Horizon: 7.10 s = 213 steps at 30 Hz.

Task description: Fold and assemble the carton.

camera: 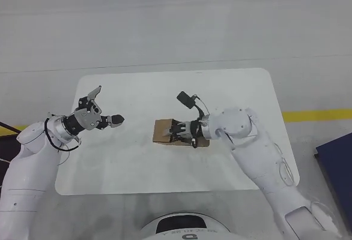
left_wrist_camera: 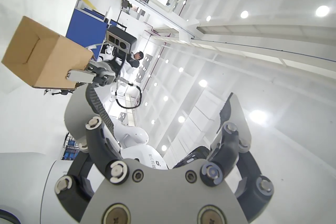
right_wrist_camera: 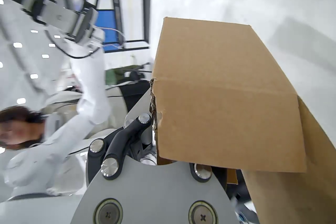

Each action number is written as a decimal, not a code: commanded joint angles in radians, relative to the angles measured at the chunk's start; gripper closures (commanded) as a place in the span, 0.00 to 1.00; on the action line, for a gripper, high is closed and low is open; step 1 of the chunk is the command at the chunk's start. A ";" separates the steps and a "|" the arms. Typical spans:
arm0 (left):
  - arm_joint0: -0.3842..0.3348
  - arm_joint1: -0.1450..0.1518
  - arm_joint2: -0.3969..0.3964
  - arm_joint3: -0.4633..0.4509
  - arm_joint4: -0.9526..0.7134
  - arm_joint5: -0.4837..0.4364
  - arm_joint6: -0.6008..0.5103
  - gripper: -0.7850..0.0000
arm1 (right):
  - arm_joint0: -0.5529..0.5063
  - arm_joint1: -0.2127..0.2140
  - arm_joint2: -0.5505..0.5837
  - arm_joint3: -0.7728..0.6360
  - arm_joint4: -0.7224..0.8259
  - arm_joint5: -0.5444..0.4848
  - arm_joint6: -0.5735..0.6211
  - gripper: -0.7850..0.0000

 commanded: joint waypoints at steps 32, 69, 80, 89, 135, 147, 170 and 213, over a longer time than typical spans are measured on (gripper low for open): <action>0.000 0.000 0.000 0.000 0.000 0.000 0.000 0.00 | 0.255 0.093 -0.293 -0.354 -0.293 0.208 -0.036 0.00; 0.000 0.000 0.000 0.000 0.000 0.000 0.000 0.00 | -0.173 0.087 -0.052 0.349 0.230 -0.720 -0.799 0.12; 0.000 0.000 0.000 0.000 0.000 0.000 0.000 0.00 | -0.187 0.089 -0.014 0.351 0.264 -0.756 -0.792 0.13; 0.000 0.000 0.000 0.000 0.000 0.000 0.000 0.00 | -0.239 0.096 -0.009 0.300 0.188 -0.645 -0.787 0.32; 0.000 0.000 0.000 0.000 0.000 0.000 0.000 0.00 | -0.262 0.043 -0.258 -0.065 -0.526 0.200 -0.864 1.00; 0.014 0.003 0.001 -0.023 0.050 -0.003 0.029 0.00 | -0.381 0.059 -0.122 -0.162 -0.423 0.106 -0.861 0.00; -0.488 -0.097 0.594 0.175 1.029 -0.515 -0.021 0.00 | -0.552 0.065 0.109 0.074 0.089 -0.744 -1.167 0.17; -0.633 -0.230 0.782 0.265 1.232 -0.320 -0.070 1.00 | -0.478 0.032 0.052 0.270 0.105 -0.979 -1.204 0.00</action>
